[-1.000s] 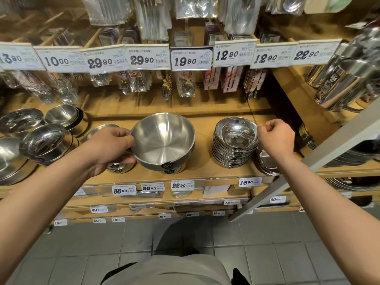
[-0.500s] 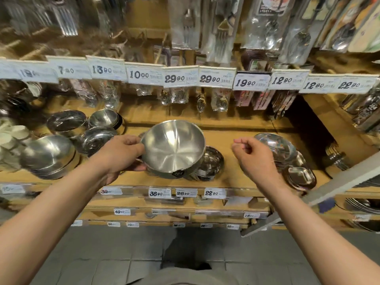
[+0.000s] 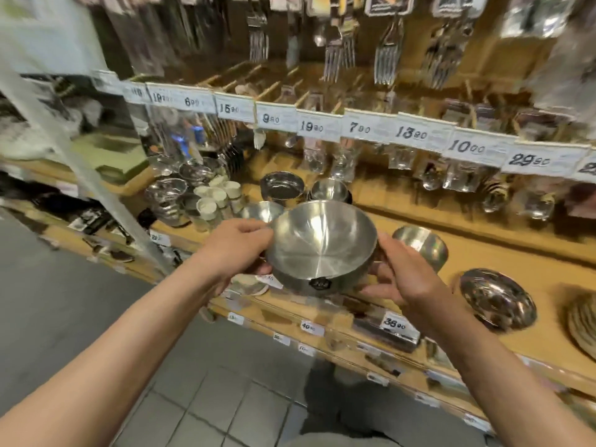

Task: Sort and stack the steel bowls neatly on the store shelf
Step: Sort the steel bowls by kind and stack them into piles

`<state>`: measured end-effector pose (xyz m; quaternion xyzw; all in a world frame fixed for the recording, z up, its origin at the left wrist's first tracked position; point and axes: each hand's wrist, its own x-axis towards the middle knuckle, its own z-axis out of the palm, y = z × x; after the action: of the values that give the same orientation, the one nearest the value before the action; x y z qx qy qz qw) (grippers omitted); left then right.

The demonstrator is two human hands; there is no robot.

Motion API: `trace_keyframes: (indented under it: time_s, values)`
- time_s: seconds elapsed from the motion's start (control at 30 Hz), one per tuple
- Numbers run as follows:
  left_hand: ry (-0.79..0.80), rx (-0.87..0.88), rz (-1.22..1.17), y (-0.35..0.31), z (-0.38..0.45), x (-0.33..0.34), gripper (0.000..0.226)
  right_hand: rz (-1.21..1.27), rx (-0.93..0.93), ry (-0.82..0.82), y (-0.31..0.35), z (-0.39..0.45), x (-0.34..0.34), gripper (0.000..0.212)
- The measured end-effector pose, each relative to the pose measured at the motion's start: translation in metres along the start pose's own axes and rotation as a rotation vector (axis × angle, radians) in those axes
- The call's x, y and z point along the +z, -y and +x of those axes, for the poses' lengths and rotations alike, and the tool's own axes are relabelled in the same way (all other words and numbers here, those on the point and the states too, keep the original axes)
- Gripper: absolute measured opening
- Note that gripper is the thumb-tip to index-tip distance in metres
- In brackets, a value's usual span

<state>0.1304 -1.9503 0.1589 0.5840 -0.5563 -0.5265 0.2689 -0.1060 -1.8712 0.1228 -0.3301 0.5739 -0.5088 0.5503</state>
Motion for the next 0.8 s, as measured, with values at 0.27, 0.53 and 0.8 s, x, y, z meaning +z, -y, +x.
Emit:
trace_keyframes:
  time_s: [0.27,0.53,0.8]
  values:
    - [-0.127,-0.020,-0.096,0.031,0.023,-0.044,0.028,-0.047,0.028,0.127,-0.015,0.047,0.053,0.022]
    - [-0.076,-0.140,-0.022,0.058,0.087,-0.066,0.025,-0.026,0.145,0.046,-0.053,0.117,0.082,0.020]
    - [-0.098,-0.153,0.030,0.055,0.190,-0.110,0.019,-0.113,0.136,-0.046,-0.049,0.211,0.141,0.029]
